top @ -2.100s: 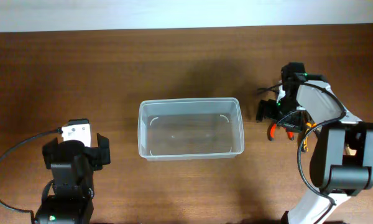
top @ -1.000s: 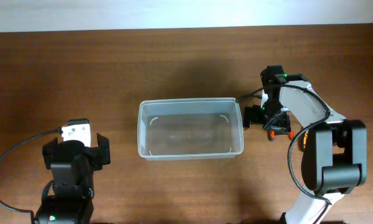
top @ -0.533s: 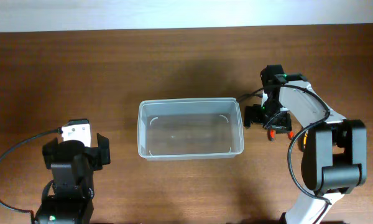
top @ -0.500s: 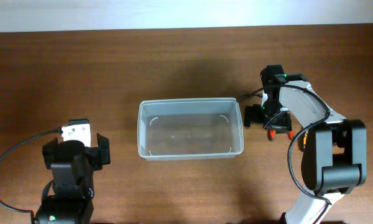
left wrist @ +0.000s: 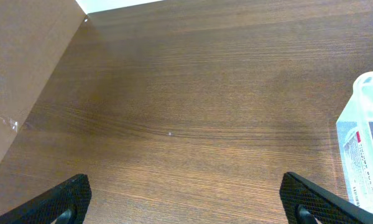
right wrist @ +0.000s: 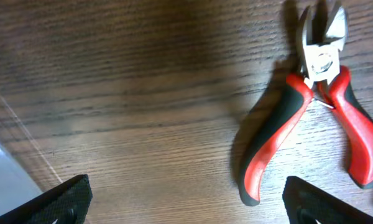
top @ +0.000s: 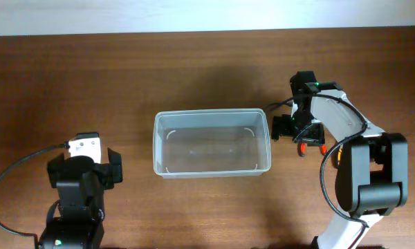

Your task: Pack container

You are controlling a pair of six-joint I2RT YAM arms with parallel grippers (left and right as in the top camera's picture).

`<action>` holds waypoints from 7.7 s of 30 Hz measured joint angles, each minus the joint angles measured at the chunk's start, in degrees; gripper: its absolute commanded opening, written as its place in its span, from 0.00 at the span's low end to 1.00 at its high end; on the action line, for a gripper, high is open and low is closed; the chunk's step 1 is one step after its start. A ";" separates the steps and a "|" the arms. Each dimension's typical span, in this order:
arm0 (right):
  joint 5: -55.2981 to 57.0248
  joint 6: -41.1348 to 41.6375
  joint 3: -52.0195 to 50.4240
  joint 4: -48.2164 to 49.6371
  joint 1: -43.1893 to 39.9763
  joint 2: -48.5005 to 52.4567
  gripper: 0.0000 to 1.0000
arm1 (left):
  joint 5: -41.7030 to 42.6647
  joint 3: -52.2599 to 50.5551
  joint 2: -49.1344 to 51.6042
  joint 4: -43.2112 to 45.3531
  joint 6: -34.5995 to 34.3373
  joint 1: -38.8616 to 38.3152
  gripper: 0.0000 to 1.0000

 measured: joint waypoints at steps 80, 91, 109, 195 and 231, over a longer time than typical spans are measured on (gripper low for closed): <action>0.59 3.50 -4.72 7.32 -3.15 0.11 0.99 | 0.00 0.00 0.00 -0.02 0.00 0.00 0.99; 0.59 3.67 -4.72 7.21 -3.15 0.11 0.76 | 0.00 0.00 0.00 0.00 0.00 0.00 0.99; 0.59 3.65 -5.18 7.13 -3.15 0.11 0.75 | 0.00 0.00 0.00 0.00 0.00 0.00 0.99; 0.81 7.91 -5.64 7.82 -7.96 0.11 0.19 | 0.00 0.00 0.00 0.00 0.00 0.00 0.99; 0.37 2.86 -5.29 3.93 -7.96 -1.73 0.04 | 0.00 0.00 0.00 0.00 0.00 0.00 0.99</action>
